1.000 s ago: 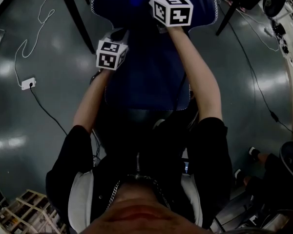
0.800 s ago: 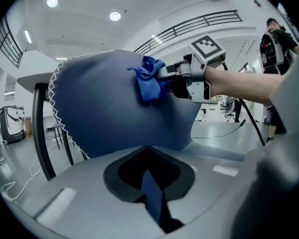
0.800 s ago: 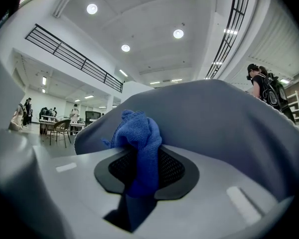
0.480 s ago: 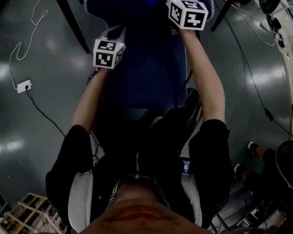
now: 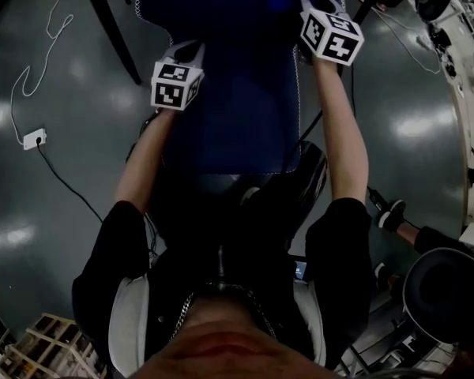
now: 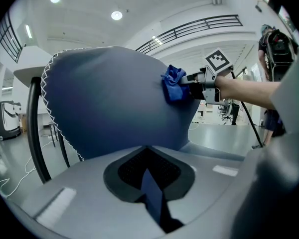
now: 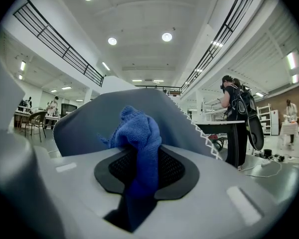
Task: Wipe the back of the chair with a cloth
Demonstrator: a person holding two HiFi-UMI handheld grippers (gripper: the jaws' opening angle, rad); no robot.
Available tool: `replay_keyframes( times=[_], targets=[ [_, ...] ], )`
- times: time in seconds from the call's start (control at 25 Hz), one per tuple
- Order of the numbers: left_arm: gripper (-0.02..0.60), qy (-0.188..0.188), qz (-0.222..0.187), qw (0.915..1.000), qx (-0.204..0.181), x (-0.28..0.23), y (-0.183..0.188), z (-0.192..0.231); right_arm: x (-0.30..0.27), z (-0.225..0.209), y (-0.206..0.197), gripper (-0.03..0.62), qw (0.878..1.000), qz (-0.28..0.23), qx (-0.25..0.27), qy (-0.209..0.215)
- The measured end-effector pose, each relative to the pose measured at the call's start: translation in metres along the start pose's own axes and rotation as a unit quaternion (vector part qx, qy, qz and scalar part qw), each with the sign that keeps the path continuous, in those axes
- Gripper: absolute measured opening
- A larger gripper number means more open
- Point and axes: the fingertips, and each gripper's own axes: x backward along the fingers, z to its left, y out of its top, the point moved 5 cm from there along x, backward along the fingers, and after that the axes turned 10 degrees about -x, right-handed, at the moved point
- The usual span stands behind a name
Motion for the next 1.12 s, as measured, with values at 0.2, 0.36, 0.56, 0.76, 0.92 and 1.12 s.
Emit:
replay_keyframes(
  times=[0.2,0.36,0.56,0.76,0.92,1.12],
  targets=[
    [0.011,0.001,-0.001,1.0000,0.002,0.002,0.000,0.003,0.013,-0.011,-0.001,0.097,0.999,0.002,0.018,-0.038],
    [0.011,0.003,-0.001,1.0000,0.004,0.003,-0.003,0.005,0.028,-0.020,-0.001,0.097,0.996,-0.005,0.023,-0.082],
    [0.011,0.005,0.001,1.0000,0.009,0.002,-0.003,0.003,0.039,0.007,0.012,0.097,0.997,-0.047,0.037,-0.045],
    [0.011,0.014,0.003,0.9999,0.007,0.013,-0.010,0.012,0.031,0.101,0.021,0.097,0.988,-0.062,0.041,0.136],
    [0.011,0.034,0.010,0.9993,0.011,0.027,-0.023,0.030,0.018,0.180,0.014,0.097,0.950,-0.058,0.050,0.301],
    [0.011,0.055,0.021,0.9981,0.019,0.044,-0.037,0.049,0.010,0.263,-0.004,0.097,0.891,-0.033,0.064,0.448]
  ],
)
